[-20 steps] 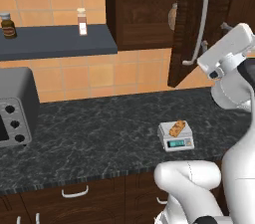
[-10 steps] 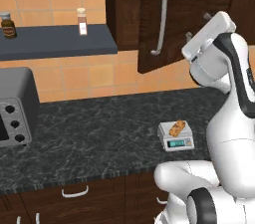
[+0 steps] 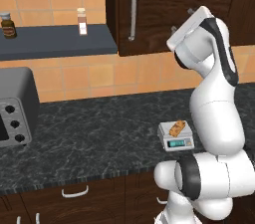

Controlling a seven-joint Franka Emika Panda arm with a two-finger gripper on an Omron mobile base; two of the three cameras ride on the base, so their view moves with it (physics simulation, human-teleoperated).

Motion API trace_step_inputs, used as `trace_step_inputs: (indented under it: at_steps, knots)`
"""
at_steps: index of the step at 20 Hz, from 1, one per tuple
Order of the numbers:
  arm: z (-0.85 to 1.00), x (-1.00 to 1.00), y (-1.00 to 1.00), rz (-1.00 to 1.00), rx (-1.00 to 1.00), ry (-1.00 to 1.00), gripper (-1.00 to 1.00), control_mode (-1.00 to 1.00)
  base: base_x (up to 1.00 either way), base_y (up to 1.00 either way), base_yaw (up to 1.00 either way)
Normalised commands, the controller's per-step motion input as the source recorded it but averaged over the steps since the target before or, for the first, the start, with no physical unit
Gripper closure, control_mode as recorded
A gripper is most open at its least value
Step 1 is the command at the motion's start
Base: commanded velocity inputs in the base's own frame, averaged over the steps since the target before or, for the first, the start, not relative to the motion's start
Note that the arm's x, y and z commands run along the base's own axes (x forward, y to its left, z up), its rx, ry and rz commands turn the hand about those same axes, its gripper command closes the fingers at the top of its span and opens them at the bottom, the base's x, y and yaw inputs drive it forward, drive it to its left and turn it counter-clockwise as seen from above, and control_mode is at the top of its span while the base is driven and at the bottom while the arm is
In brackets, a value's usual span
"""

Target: Pick the bar and place it on the digital scale for weighing, and close the cabinet.

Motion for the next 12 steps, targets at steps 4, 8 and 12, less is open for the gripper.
trace_step_inputs:
  at_steps: [4, 8, 12]
  knots:
    - [0.0, 0.98, 0.0, 0.0, 0.0, 0.07, -1.0, -1.0, 0.0, 0.0, 0.0]
    - [0.0, 0.85, 0.0, 0.0, 0.01, 0.06, -1.0, -1.0, 0.0, 0.0, 0.0]
    - [0.0, 0.42, 0.0, 0.0, 0.02, 0.02, -1.0, -1.0, 0.0, 0.0, 0.0]
